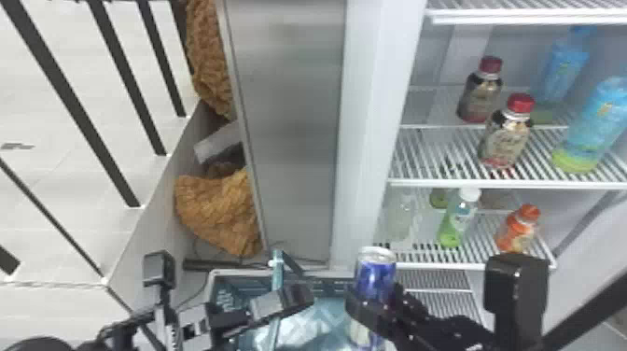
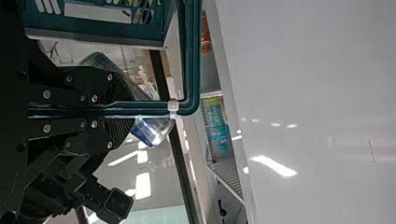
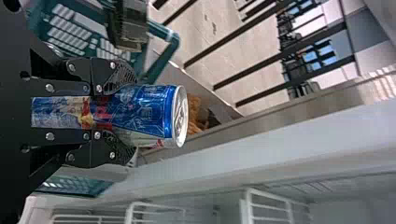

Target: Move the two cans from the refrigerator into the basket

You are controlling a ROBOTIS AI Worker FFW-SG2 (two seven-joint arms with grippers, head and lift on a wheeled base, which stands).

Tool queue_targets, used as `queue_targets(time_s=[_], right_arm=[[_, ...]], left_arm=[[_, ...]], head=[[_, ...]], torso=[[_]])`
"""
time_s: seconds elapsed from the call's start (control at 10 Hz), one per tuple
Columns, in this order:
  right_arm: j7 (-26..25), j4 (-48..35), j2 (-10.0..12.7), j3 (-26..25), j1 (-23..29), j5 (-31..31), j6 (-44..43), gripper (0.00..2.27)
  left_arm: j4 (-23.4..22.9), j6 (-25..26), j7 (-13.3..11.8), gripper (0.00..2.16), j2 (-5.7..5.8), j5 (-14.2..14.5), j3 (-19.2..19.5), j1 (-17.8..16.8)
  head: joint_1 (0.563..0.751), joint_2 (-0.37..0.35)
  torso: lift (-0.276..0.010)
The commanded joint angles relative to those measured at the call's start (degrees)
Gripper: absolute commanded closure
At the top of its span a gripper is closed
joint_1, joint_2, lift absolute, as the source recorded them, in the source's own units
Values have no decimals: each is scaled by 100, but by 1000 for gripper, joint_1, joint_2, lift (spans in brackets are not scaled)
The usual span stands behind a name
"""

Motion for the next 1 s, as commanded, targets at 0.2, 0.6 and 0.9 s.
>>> queue_targets(time_s=[0.2, 0.6, 0.9], right_arm=[[226, 313, 0, 47, -211, -284, 483, 613], [253, 313, 44, -215, -211, -227, 384, 140], [657, 425, 53, -604, 155, 36, -1177, 137]], left_arm=[[0, 0, 2, 1191, -4, 0, 0, -14], [0, 0, 2, 1191, -4, 11, 0, 0], [0, 0, -6, 1191, -12, 22, 12, 14]], head=[[695, 55], [695, 55], [695, 20]], torso=[[-31], [-31], [-31]])
